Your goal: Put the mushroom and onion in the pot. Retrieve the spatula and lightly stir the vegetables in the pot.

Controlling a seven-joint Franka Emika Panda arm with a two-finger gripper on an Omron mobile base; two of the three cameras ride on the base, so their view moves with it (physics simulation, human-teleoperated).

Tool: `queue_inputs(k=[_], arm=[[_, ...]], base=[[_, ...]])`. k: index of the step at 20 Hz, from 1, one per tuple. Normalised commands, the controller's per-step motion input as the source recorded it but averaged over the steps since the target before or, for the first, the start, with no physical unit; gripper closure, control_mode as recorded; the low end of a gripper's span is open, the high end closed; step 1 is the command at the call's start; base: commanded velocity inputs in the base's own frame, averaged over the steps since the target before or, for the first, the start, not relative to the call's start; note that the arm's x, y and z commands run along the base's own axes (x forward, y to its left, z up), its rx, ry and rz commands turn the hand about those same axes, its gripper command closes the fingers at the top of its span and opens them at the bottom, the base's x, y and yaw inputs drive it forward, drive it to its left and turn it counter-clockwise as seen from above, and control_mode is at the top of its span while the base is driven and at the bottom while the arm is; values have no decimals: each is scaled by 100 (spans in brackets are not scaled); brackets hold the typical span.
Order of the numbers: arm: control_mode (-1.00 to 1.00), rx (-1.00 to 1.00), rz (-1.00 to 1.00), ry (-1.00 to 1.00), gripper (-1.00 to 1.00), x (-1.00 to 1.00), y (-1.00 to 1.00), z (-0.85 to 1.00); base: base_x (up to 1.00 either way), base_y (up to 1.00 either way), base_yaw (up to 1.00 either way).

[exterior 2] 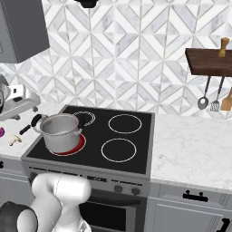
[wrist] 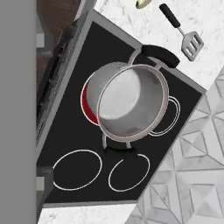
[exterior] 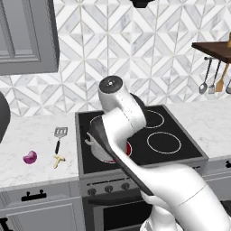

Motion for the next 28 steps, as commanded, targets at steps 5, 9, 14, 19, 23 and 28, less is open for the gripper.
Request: queue_inputs(k=[5,9,14,19,23,28], arm=[[-100,-11,19,8,-100,1,100,-4],[-100,0,32,33,-100,28,100,-83],[-100,-9,34,22,-100,28,62,-94],[-100,-14,17,16,-100,13,17,-40],[-100,-5,5,1,-100,31,30,-51],[-100,0,0,0,-100,24,49,-50]], base=[[0,0,0],[0,0,0],[0,0,0],[0,0,0],[0,0,0],[0,0,0]])
